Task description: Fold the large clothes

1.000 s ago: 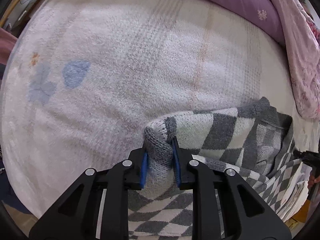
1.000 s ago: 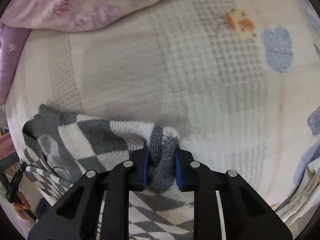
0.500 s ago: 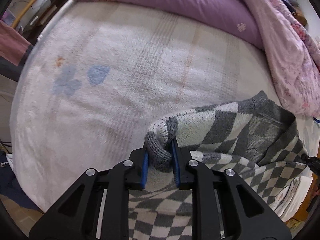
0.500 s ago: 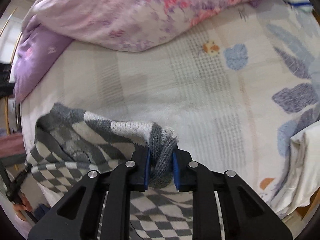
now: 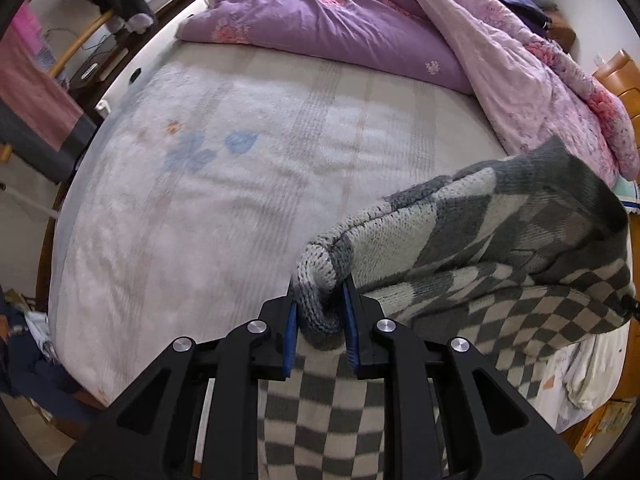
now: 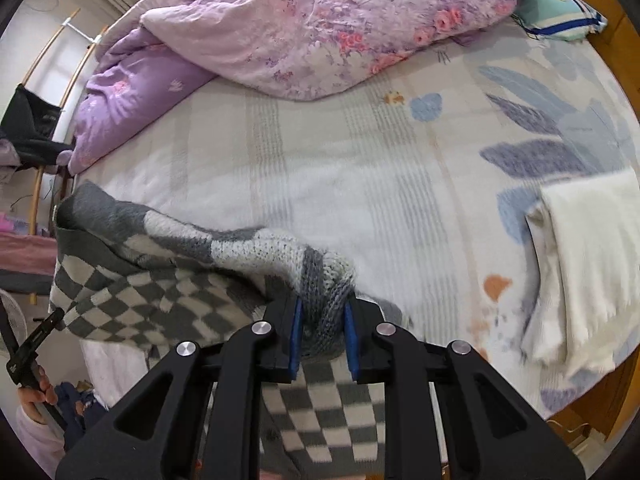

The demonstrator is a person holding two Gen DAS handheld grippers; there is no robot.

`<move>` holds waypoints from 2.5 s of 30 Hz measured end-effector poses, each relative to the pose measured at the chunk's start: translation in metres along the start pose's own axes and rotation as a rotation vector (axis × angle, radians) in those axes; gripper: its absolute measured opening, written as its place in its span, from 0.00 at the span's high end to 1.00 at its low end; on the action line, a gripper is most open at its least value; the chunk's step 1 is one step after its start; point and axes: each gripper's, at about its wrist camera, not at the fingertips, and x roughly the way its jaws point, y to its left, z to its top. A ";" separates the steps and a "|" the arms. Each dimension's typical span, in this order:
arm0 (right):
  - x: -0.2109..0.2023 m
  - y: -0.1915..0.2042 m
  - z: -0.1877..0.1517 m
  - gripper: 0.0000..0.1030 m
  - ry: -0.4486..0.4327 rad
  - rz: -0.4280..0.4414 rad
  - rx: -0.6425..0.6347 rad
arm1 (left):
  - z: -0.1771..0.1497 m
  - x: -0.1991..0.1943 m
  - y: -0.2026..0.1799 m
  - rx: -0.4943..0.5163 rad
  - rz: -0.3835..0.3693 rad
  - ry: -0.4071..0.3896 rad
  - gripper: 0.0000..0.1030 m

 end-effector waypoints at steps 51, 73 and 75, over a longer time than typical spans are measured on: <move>0.139 -0.121 -0.312 0.35 0.452 -0.170 0.531 | -0.330 0.096 0.033 -0.252 0.078 0.575 0.70; 0.184 -0.118 -0.107 0.57 0.273 0.018 0.421 | -0.138 0.165 0.035 -0.231 0.056 0.380 0.70; 0.186 -0.109 -0.102 0.65 0.262 -0.041 0.419 | -0.133 0.172 0.031 -0.228 0.065 0.410 0.76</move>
